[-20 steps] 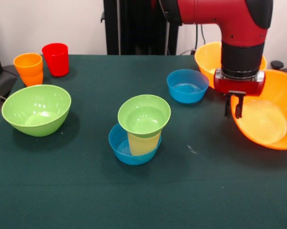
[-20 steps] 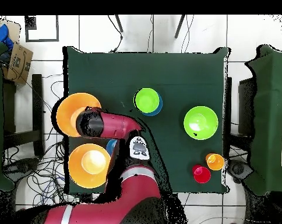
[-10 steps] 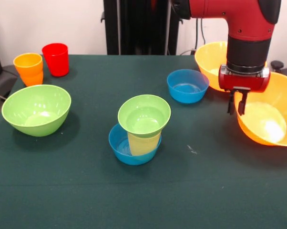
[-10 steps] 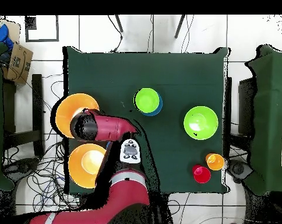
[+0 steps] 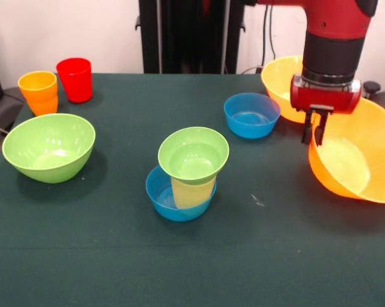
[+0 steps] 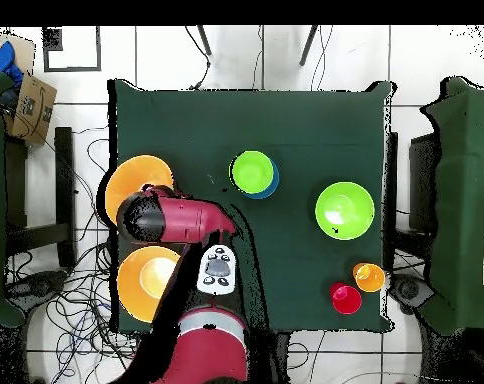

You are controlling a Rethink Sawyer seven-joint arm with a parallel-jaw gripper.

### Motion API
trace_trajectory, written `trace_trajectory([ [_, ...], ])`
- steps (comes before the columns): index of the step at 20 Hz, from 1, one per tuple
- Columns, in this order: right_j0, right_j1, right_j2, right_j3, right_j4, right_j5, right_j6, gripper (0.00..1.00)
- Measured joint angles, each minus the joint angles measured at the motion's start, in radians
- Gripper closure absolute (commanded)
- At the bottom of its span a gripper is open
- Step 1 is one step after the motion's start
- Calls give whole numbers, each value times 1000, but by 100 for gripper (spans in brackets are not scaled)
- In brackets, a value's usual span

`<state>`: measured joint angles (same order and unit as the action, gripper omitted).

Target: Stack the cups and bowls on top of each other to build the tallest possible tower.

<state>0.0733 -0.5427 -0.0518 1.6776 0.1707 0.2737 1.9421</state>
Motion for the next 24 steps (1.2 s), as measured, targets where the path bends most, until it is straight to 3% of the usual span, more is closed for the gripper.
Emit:
trace_trajectory([
  [7,-57,-48,-3,-78,12,163,0,100],
  [11,-104,-57,-5,-192,13,342,0,100],
  [24,-225,-47,7,-501,8,708,0,100],
])
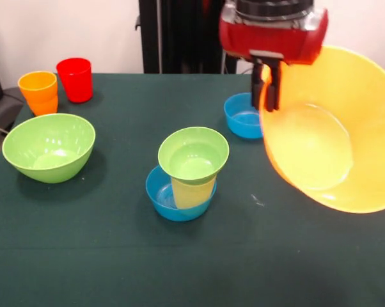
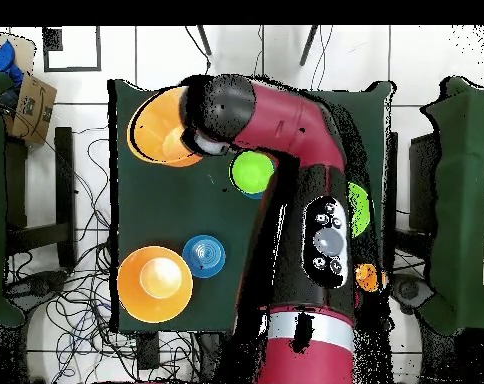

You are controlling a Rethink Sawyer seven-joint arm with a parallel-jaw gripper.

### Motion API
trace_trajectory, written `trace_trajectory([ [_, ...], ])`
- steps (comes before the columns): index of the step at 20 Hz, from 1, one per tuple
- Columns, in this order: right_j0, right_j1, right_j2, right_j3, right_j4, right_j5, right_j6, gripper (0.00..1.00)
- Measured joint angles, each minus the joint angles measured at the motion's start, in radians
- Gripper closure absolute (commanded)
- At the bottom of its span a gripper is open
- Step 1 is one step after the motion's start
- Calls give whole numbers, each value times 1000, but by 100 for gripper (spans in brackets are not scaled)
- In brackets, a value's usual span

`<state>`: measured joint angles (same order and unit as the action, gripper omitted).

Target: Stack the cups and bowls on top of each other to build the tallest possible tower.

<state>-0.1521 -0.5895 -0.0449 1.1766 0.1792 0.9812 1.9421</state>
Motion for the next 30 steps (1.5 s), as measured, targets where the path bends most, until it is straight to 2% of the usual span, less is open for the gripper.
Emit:
trace_trajectory([
  [5,-45,14,5,-113,-30,116,0,100],
  [6,-67,24,6,-166,-55,168,0,100],
  [12,-121,28,9,-252,-129,261,-13,100],
  [17,-175,7,43,-247,-135,235,-47,100],
  [21,-229,-20,97,-216,-135,152,-103,100],
  [30,-257,-64,154,-139,-137,71,-172,100],
])
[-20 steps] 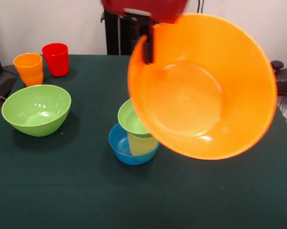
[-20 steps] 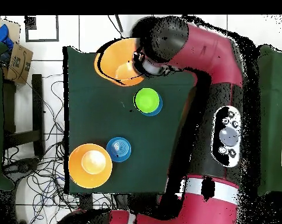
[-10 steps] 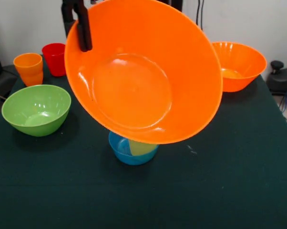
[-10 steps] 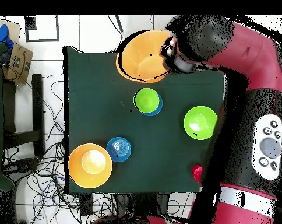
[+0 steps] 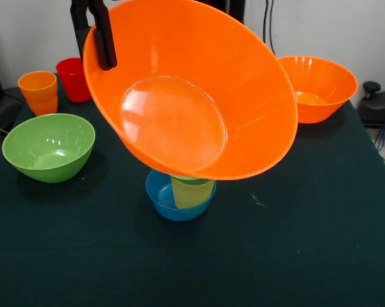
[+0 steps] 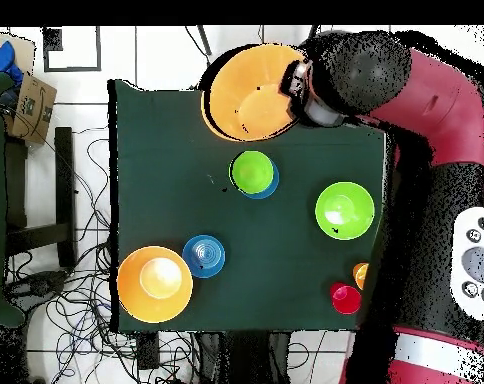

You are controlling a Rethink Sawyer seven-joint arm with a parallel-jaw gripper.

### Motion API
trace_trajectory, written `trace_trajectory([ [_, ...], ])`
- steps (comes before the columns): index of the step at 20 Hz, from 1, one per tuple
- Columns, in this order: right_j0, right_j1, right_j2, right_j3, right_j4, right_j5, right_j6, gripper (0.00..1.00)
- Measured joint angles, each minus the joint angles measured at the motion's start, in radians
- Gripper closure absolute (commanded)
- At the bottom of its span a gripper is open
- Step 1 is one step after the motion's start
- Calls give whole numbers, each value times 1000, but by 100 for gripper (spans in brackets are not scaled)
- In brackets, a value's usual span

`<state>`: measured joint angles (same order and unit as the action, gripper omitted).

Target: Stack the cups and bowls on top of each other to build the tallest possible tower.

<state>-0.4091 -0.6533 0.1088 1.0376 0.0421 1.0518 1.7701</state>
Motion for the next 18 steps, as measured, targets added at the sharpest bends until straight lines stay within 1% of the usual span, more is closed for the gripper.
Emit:
trace_trajectory([
  [2,-1,-8,10,17,0,-10,-1,100],
  [4,-6,-32,41,64,0,-36,-1,100],
  [10,-33,-70,103,151,1,-83,-5,100],
  [12,-66,-98,153,219,1,-122,-16,100],
  [15,-101,-122,195,286,-1,-169,-25,100],
  [16,-120,-135,217,325,-4,-201,-27,100],
  [18,-144,-150,241,371,-16,-245,-27,100],
])
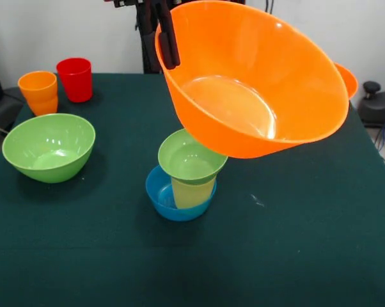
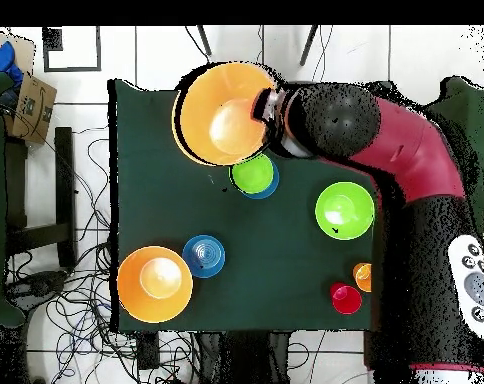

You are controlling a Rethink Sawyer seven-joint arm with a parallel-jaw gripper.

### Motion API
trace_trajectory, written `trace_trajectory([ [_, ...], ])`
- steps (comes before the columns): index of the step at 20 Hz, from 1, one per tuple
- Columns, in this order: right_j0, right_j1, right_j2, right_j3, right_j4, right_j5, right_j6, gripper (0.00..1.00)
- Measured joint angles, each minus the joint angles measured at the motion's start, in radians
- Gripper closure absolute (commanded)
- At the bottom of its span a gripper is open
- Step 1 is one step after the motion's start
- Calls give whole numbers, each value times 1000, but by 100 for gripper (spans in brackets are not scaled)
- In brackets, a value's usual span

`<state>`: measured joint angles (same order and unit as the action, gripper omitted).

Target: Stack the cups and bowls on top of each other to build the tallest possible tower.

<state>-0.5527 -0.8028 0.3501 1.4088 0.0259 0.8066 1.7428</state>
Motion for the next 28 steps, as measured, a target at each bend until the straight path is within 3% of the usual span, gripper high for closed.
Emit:
trace_trajectory([
  [4,-22,-10,27,56,-42,-44,0,100],
  [15,-30,23,62,70,-194,-44,0,100],
  [28,-89,58,145,94,-273,-45,0,100],
])
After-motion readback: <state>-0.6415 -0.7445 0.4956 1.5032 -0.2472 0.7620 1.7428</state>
